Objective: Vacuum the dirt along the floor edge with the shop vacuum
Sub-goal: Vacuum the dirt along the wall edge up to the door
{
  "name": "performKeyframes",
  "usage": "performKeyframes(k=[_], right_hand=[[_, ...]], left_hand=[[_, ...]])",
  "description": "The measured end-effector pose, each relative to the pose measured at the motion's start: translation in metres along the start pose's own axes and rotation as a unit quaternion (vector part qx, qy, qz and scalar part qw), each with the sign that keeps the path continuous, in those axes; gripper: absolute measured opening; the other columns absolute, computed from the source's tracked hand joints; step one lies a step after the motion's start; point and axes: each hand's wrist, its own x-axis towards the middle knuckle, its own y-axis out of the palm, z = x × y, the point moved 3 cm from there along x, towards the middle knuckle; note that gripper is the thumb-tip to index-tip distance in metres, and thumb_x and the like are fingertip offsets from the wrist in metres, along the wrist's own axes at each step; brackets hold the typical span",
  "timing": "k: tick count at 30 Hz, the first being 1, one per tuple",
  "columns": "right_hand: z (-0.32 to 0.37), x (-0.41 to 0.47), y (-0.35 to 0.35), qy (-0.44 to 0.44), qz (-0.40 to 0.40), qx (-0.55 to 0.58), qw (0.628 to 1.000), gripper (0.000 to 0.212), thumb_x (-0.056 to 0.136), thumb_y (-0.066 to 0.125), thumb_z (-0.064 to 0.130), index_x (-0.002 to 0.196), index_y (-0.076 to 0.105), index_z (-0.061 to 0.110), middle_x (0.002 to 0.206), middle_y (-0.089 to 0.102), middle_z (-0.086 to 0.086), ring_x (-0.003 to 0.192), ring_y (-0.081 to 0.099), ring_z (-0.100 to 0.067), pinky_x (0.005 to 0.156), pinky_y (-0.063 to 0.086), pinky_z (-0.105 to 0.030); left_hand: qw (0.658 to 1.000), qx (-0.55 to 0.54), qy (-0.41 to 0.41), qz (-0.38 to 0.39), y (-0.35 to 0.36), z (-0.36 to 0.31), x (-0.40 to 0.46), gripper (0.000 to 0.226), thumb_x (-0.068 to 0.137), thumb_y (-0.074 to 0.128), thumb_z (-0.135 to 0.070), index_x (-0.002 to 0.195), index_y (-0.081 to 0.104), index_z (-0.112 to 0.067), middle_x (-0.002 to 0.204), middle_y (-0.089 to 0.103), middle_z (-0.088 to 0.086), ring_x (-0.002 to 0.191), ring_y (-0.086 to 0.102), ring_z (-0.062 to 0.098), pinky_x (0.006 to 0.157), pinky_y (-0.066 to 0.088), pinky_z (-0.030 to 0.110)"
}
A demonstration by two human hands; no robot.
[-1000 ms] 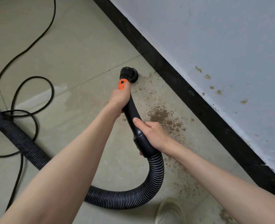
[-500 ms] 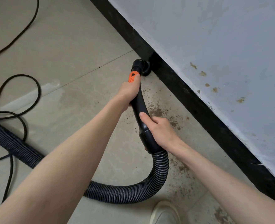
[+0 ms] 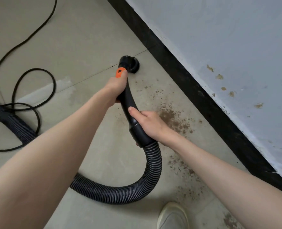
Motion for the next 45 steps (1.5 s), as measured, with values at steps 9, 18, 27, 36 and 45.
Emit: performKeyframes(k=[9, 18, 27, 36, 45], right_hand=[[-0.003, -0.042, 0.077, -0.001, 0.059, -0.055, 0.997, 0.049, 0.093, 0.051, 0.051, 0.058, 0.045, 0.017, 0.060, 0.052, 0.001, 0.062, 0.051, -0.018, 0.062, 0.039, -0.031], [-0.021, -0.078, 0.102, -0.002, 0.065, -0.076, 0.995, 0.048, 0.093, 0.053, 0.049, 0.058, 0.046, 0.018, 0.054, 0.049, 0.006, 0.056, 0.047, -0.012, 0.063, 0.039, -0.030], [-0.029, -0.105, 0.099, 0.008, 0.060, -0.107, 0.992, 0.052, 0.093, 0.053, 0.050, 0.054, 0.041, 0.019, 0.053, 0.044, 0.006, 0.056, 0.044, -0.011, 0.062, 0.035, -0.029], [-0.048, -0.099, 0.081, 0.023, 0.074, -0.068, 0.995, 0.048, 0.093, 0.051, 0.056, 0.079, 0.053, 0.011, 0.069, 0.055, -0.009, 0.042, 0.051, -0.005, 0.042, 0.042, -0.014], [-0.043, -0.099, 0.065, 0.048, 0.037, -0.001, 0.998, 0.047, 0.091, 0.055, 0.054, 0.077, 0.059, 0.010, 0.071, 0.064, -0.010, 0.046, 0.059, -0.014, 0.043, 0.046, -0.022]], left_hand=[[0.996, -0.024, -0.062, -0.058, -0.072, 0.065, -0.049, 0.048, 0.094, 0.035, -0.057, 0.086, 0.047, -0.012, 0.072, 0.059, 0.009, 0.062, 0.061, 0.024, 0.063, 0.054, 0.031], [0.995, -0.052, -0.068, -0.054, -0.087, 0.108, -0.082, 0.060, 0.085, 0.036, -0.065, 0.105, 0.051, -0.010, 0.106, 0.064, 0.016, 0.097, 0.064, 0.034, 0.087, 0.054, 0.047], [0.993, -0.054, -0.088, -0.052, -0.084, 0.124, -0.114, 0.062, 0.089, 0.032, -0.062, 0.114, 0.050, -0.007, 0.113, 0.061, 0.012, 0.101, 0.061, 0.030, 0.085, 0.053, 0.040], [0.996, -0.060, -0.035, -0.049, -0.057, 0.120, -0.106, 0.056, 0.095, 0.033, -0.052, 0.126, 0.046, -0.007, 0.108, 0.051, 0.008, 0.096, 0.052, 0.027, 0.075, 0.046, 0.035], [0.998, -0.053, -0.027, -0.023, -0.039, 0.099, -0.099, 0.057, 0.095, 0.035, -0.051, 0.129, 0.045, -0.006, 0.110, 0.052, 0.008, 0.097, 0.053, 0.026, 0.077, 0.047, 0.035]])
